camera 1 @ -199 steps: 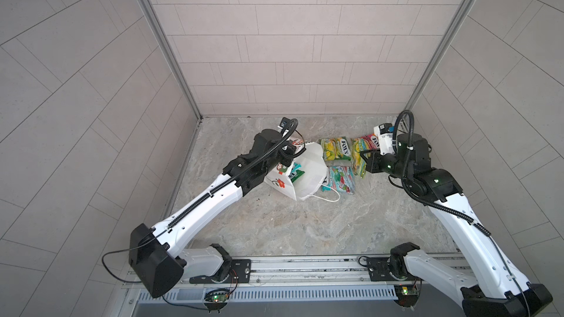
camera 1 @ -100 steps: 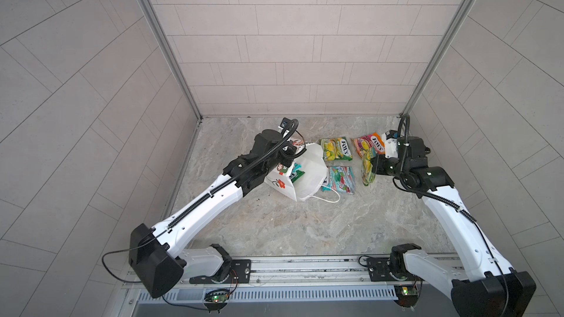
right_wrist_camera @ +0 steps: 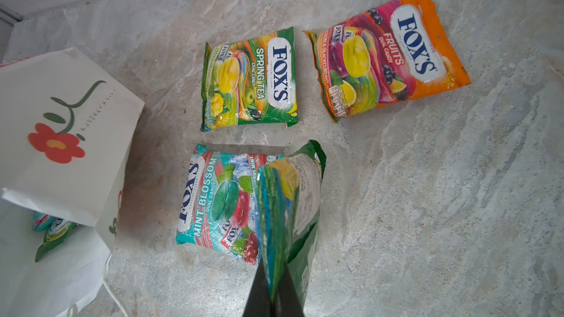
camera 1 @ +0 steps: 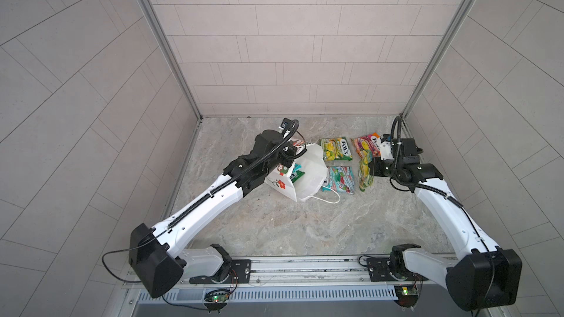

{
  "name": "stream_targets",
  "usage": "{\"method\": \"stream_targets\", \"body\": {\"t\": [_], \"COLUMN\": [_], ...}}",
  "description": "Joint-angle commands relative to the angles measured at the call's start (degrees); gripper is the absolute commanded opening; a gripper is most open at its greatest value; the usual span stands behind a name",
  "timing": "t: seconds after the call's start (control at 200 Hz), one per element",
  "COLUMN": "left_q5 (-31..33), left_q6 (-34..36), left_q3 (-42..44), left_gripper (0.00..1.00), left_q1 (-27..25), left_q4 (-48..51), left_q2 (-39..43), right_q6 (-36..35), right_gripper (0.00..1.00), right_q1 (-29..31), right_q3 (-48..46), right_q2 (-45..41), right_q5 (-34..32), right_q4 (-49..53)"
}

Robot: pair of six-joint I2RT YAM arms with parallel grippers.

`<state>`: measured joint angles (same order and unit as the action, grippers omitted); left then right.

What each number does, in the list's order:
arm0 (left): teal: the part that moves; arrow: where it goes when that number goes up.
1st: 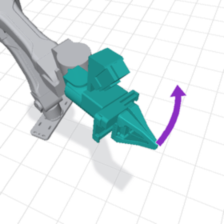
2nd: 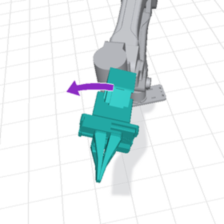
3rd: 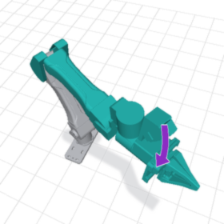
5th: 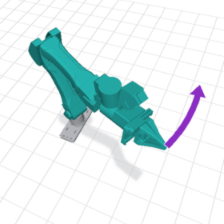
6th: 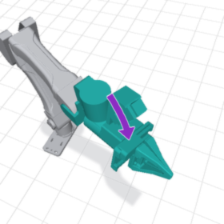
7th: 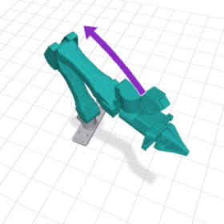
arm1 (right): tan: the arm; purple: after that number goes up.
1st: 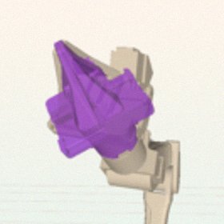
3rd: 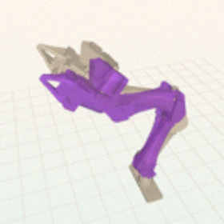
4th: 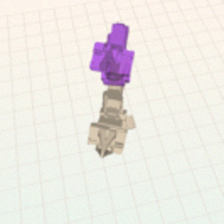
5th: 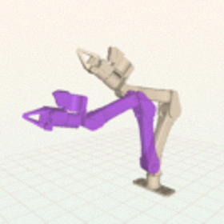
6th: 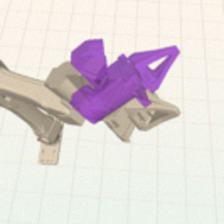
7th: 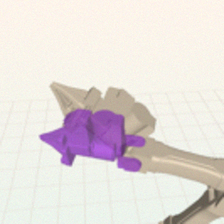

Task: Take the snacks out of the paper bag
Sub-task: 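Lower the green Spring Tea packet onto the table beside the teal packet, open right gripper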

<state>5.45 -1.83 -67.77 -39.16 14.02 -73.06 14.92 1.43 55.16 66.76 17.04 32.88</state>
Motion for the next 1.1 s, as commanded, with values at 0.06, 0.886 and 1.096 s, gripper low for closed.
{"method": "stream_targets", "body": {"t": [0.06, 0.886, 1.096], "left_q5": [1.2, 2.7, 2.6], "left_q6": [0.6, 2.3, 2.0], "left_q3": [-0.2, 0.0, 0.0], "left_gripper": [0.00, 0.00, 0.00], "left_q1": [-0.5, -2.8, -2.8], "left_q4": [0.9, 0.8, 0.7], "left_q2": [-0.4, -0.6, -0.6], "right_q6": [-1.2, -9.2, -9.3], "right_gripper": [0.00, 0.02, 0.13], "right_q1": [-3.6, -7.1, -7.1], "right_q3": [0.6, 8.1, 10.2], "right_q2": [4.7, 18.8, 21.1], "right_q5": [4.8, -9.9, -13.6], "right_q4": [-2.0, 1.9, 4.2]}}
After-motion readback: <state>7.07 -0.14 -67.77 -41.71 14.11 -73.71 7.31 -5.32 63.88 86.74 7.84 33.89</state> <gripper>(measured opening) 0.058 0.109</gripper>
